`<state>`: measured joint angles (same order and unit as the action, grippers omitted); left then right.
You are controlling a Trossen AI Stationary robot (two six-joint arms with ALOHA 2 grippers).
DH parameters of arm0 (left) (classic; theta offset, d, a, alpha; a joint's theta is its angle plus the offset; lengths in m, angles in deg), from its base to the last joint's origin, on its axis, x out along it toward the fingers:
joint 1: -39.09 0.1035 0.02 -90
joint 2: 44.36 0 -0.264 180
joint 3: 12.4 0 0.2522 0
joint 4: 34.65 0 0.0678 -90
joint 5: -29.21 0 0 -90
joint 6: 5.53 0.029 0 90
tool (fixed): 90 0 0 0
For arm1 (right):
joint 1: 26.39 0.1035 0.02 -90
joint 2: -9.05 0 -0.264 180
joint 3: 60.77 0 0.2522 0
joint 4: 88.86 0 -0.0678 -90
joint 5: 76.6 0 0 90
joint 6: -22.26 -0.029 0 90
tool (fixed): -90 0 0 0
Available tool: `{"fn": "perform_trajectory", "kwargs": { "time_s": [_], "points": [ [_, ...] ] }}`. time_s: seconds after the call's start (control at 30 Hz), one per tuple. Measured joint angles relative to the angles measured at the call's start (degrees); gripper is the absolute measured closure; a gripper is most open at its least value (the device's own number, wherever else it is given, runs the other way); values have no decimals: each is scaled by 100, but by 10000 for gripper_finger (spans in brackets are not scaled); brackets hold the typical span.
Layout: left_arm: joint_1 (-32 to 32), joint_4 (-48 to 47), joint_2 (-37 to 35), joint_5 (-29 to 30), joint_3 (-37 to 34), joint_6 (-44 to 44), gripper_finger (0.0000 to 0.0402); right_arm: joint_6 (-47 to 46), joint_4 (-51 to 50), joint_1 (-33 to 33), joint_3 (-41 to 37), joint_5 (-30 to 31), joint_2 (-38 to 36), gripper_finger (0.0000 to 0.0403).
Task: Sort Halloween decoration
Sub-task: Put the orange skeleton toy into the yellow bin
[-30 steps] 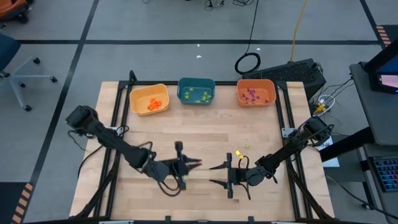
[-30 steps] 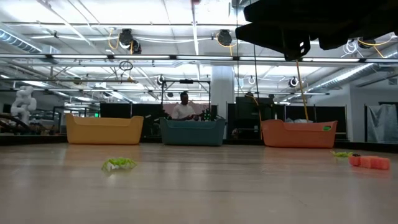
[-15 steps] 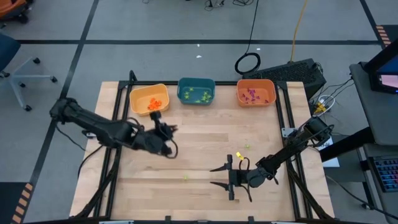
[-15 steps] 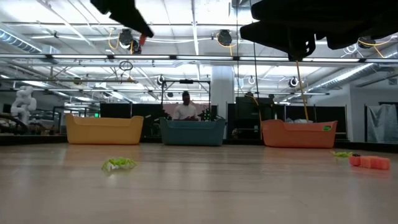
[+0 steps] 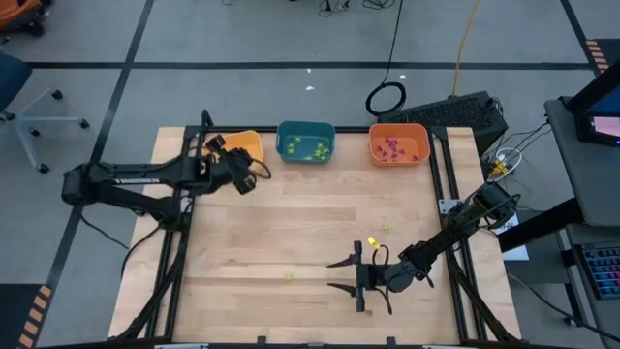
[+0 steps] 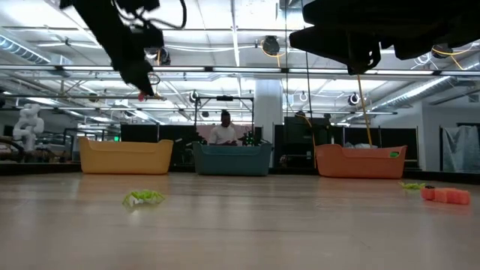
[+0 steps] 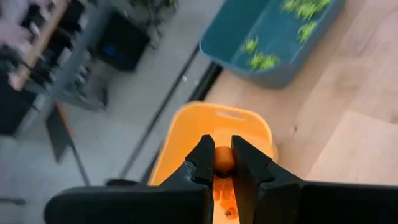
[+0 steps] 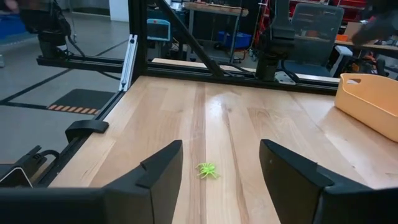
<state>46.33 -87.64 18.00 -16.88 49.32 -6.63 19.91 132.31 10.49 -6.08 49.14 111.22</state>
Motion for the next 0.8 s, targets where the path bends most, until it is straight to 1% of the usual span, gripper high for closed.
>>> {"fn": "perform_trajectory", "kwargs": {
  "time_s": [0.17,0.23,0.37,0.5,0.6,0.8],
  "points": [
    [958,689,38,-906,-455,147,377,76,-1,-2,0,0,0,204],
    [1283,927,58,-1108,-612,144,377,90,0,-2,0,0,0,204],
    [1814,1155,63,-1253,-848,-2,377,95,-1,-2,0,0,0,204],
    [2158,1448,115,-1297,-1091,-12,373,105,-1,-2,0,0,0,204],
    [2316,1647,229,-1416,-1238,-244,361,105,0,-2,0,0,0,204],
    [2495,1786,578,-1419,-1267,-599,336,107,3,-2,0,0,0,204]
  ]
}}
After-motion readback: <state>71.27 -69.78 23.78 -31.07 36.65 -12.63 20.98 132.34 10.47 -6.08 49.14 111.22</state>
